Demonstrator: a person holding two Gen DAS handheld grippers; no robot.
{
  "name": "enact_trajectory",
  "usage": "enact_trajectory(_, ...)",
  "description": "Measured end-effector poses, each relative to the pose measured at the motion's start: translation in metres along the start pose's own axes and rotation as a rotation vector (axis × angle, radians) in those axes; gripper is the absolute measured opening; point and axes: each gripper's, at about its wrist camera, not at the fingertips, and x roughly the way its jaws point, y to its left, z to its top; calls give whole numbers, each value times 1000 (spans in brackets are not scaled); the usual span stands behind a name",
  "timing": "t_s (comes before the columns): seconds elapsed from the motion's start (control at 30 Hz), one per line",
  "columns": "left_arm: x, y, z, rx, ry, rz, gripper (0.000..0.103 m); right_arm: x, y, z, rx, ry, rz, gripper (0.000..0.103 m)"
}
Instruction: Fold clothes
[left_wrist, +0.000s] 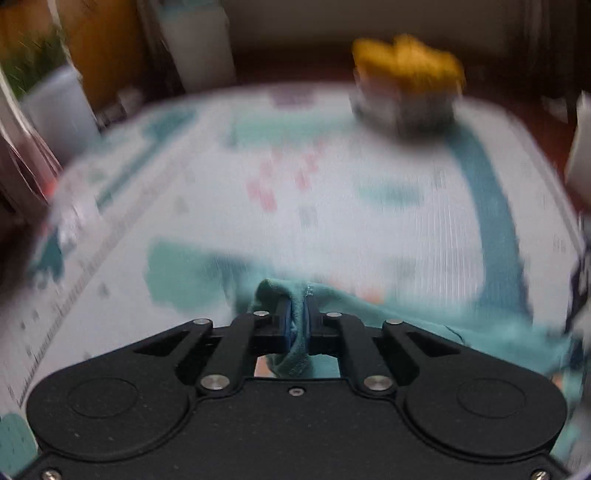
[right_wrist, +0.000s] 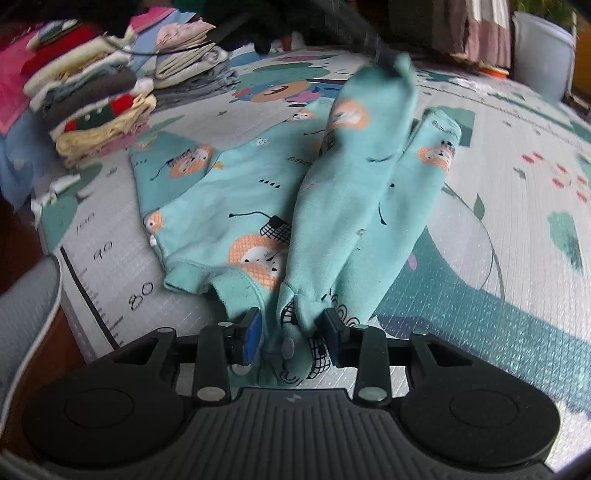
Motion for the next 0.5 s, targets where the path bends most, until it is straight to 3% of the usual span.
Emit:
enact_trajectory(0.07, 2, -5, 8, 24, -35, 13, 5, -1, -5, 0, 46, -6, 15, 41)
enact_trajectory(0.17, 18, -15, 8, 48, -26, 38, 5, -1, -8, -1, 78, -9, 31, 42)
enact_trajectory(0.37, 50, -13, -4, 10, 37, 103, 5, -5, -16, -4, 161, -37, 70, 47)
enact_trajectory(0.5, 58, -8, -2, -50, 34, 124, 5, -8, -13, -5, 159, -53, 74, 48)
